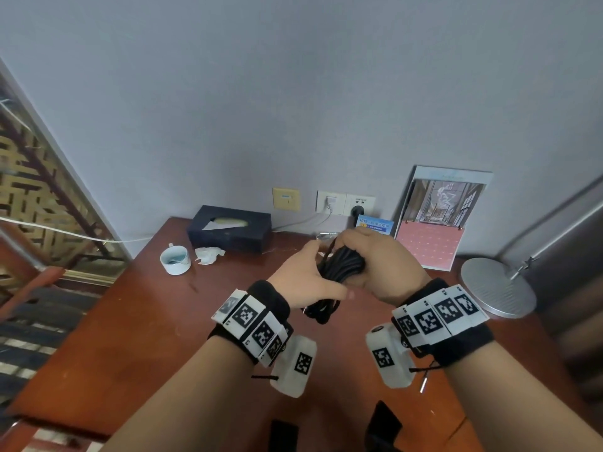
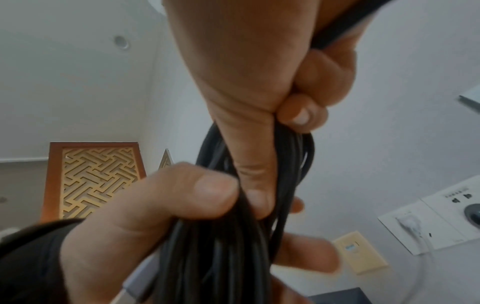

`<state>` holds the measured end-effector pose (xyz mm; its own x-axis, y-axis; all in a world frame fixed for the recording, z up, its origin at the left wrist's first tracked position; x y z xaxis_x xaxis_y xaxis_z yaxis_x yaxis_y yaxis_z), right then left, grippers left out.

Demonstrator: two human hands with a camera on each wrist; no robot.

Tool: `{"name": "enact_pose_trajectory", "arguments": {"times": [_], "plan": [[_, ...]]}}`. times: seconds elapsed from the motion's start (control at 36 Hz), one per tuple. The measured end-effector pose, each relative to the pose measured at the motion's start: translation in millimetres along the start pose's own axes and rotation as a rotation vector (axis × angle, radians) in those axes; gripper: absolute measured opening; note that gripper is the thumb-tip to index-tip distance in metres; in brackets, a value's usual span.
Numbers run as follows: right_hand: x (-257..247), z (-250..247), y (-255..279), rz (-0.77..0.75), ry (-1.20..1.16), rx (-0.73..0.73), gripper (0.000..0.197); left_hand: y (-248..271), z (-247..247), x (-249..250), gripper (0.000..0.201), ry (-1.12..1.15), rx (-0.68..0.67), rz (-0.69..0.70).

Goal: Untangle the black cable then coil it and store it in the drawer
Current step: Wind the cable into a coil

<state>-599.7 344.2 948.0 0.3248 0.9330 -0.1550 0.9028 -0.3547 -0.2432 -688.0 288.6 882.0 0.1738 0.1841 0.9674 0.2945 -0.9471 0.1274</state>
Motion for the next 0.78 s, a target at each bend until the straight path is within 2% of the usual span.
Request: {"name": "enact_pose_trajectory", "arguments": {"times": [0.17,0.28,0.36,0.42,0.56,0.58,0.64,0.78], "plan": [[2.1,3.2,5.4,0.019,0.03,0.045,0.035,5.8,14.1,-6.4,0.047,0.108,-0.075,-0.035],[4.0,4.7,5.3,0.025,-0.013,-0.012,0.046,7.6,19.3,-4.7,0.021,0.16,-0.107,-0.041],[5.5,1.2,4.3,0.031,-0.1,-0.027,0.065,7.3,16.5,-3.5,0.017,0.239,-0.067,-0.057],[10.5,-6.6,4.5,0.068,-0.197,0.036,0.065,6.3,9.5,-6.3,0.015,0.352,0.007,-0.082],[41.7,-12.4,18.0,0.278,-0.342,0.094,0.013,7.1,-16.4,-24.5,0.019,0.641,0.256,-0.163],[45.9,-12.1,20.2,0.281,-0.319,0.111,0.009,7.5,-19.2,-25.4,0.02,0.682,0.279,-0.161],[50.0,-10.3,23.0,0.271,-0.251,0.143,0.021,8.2,-20.1,-24.7,0.022,0.73,0.292,-0.161],[45.4,-11.1,20.6,0.31,-0.242,0.308,0.031,9.0,-0.4,-17.8,0.012,0.911,0.225,-0.192]]}}
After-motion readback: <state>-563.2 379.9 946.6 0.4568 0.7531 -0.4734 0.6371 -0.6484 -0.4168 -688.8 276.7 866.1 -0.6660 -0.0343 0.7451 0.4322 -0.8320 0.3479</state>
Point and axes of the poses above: each hand's wrist, its own y-axis away from the middle knuckle, its own z-axis out of the palm, x = y × z, the point moved 8 cm from there along -y, towards the middle knuckle, and after that the axes turned 14 degrees about y, right-handed, at the moved point
